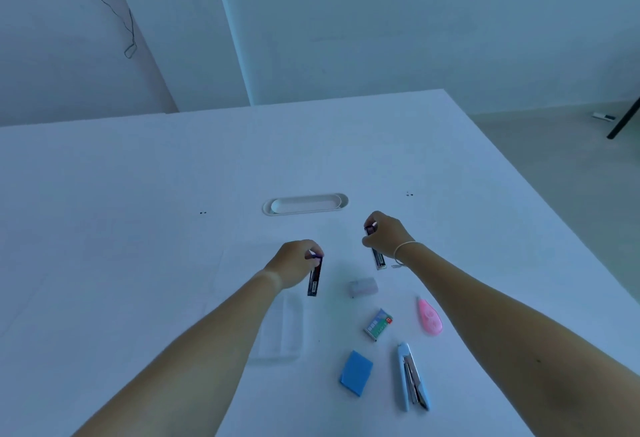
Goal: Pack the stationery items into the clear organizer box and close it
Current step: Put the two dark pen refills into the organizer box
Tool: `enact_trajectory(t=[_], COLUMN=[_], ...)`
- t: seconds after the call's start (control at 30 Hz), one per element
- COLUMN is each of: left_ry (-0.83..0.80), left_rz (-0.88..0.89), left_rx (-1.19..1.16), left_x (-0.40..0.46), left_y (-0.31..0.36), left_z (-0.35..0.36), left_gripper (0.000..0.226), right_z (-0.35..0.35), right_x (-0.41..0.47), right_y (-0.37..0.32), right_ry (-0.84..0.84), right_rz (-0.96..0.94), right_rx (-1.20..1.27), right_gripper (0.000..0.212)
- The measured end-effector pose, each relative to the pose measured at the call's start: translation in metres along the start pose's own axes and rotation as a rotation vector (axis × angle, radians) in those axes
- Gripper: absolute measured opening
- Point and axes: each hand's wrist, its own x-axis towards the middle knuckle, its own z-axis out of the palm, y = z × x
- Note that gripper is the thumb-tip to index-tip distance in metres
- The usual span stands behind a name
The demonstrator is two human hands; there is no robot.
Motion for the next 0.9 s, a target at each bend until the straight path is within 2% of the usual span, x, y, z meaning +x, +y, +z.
enact_trajectory(t=[0.17,0.43,0.67,0.9], left_ry=[0.086,0.162,0.174,0.142], left_rz=[0.004,-0.069,-0.127,-0.130], left_rx=[-0.047,-0.120,-0.131,-0.181], left_x=[-0.018,-0.059,-0.082,-0.082], left_y=[-0.017,-0.077,-0.133,-0.156], left_z=[-0.042,-0.092,-0.115,-0.112], left_gripper=[0.018,0.020,0.022,0.023], right_z=[0.021,0.075,0.130,0.161], right_x=[-0.013,-0.029,-0.045,-0.046], right_y=[-0.039,-0.098,-0.137,-0.155], right_ry=[-0.028,-0.092,-0.163,-0.183], right_rz=[-0.049,-0.125,-0.170,-0.171], right_rx=[0.083,0.077,0.052,0.011], right_gripper=[0.017,0.008,0.020,0.017])
